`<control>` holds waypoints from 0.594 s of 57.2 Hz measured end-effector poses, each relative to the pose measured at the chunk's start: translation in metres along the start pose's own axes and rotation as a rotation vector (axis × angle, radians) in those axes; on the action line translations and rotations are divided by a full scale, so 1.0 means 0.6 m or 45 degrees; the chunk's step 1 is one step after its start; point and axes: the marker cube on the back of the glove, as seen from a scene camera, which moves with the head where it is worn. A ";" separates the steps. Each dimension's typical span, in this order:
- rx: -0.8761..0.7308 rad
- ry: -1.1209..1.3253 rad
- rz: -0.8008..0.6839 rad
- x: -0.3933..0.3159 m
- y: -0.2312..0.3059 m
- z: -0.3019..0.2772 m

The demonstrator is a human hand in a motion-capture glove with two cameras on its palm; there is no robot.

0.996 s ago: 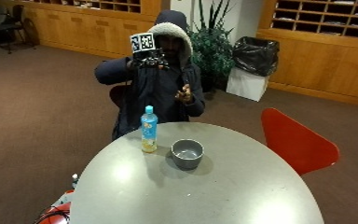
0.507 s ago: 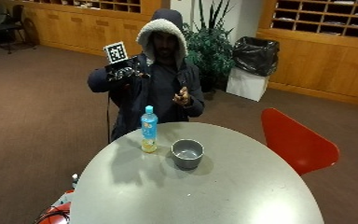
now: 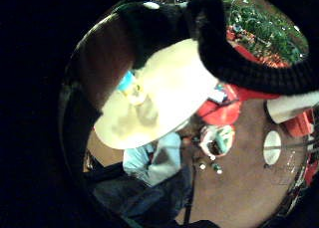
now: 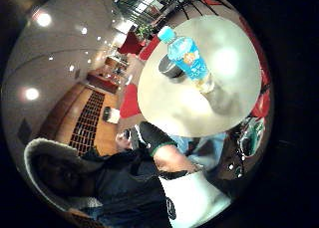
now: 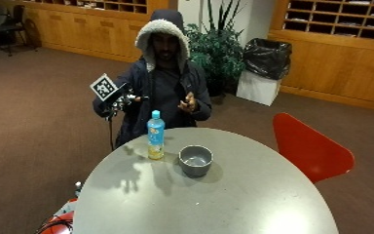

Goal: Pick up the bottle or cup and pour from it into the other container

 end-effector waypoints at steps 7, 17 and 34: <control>0.079 -0.173 -0.040 0.025 -0.039 0.055; -0.011 -0.377 -0.046 0.048 -0.072 0.125; -0.083 -0.882 -0.066 0.042 -0.160 0.263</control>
